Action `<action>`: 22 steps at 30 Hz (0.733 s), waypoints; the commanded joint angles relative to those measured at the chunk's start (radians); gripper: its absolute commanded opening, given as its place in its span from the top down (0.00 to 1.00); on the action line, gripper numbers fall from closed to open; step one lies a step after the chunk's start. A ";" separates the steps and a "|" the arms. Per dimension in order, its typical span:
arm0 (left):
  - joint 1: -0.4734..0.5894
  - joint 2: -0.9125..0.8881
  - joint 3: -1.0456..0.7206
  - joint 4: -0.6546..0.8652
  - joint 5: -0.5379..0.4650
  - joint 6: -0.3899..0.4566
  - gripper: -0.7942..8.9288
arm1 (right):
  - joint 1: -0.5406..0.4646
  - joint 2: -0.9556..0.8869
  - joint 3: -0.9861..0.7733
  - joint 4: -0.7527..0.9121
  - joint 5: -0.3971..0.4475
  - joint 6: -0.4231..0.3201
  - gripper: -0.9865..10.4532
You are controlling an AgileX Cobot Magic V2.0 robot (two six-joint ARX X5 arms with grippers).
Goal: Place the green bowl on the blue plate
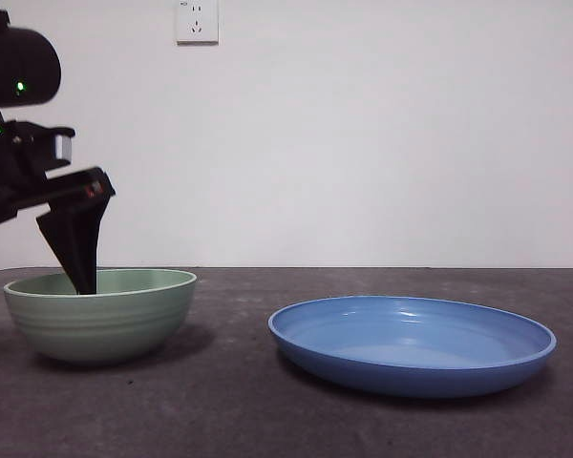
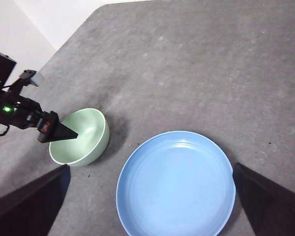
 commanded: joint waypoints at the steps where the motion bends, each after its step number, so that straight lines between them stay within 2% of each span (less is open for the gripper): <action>1: -0.002 0.042 0.019 0.013 -0.005 0.005 0.42 | 0.004 0.004 0.019 0.006 -0.003 -0.011 0.39; 4: -0.002 0.063 0.019 0.027 -0.005 0.005 0.42 | 0.004 0.004 0.019 0.007 -0.003 -0.010 0.39; 5: -0.002 0.064 0.019 0.031 -0.005 0.005 0.45 | 0.004 0.004 0.019 0.007 -0.003 -0.011 0.39; 9: -0.002 0.064 0.019 0.047 -0.005 0.005 0.67 | 0.004 0.004 0.019 0.007 -0.003 -0.011 0.39; 12: -0.002 0.064 0.019 0.054 -0.005 0.005 0.78 | 0.004 0.004 0.019 0.007 -0.003 -0.011 0.39; 15: -0.002 0.064 0.021 0.054 -0.005 0.005 0.81 | 0.004 0.004 0.019 0.007 -0.003 -0.011 0.39; 19: -0.002 0.064 0.029 0.051 -0.005 0.005 0.91 | 0.004 0.004 0.019 0.007 -0.003 -0.010 0.39; 22: -0.003 0.064 0.032 0.051 -0.005 0.004 0.91 | 0.004 0.004 0.019 0.007 -0.003 -0.010 0.39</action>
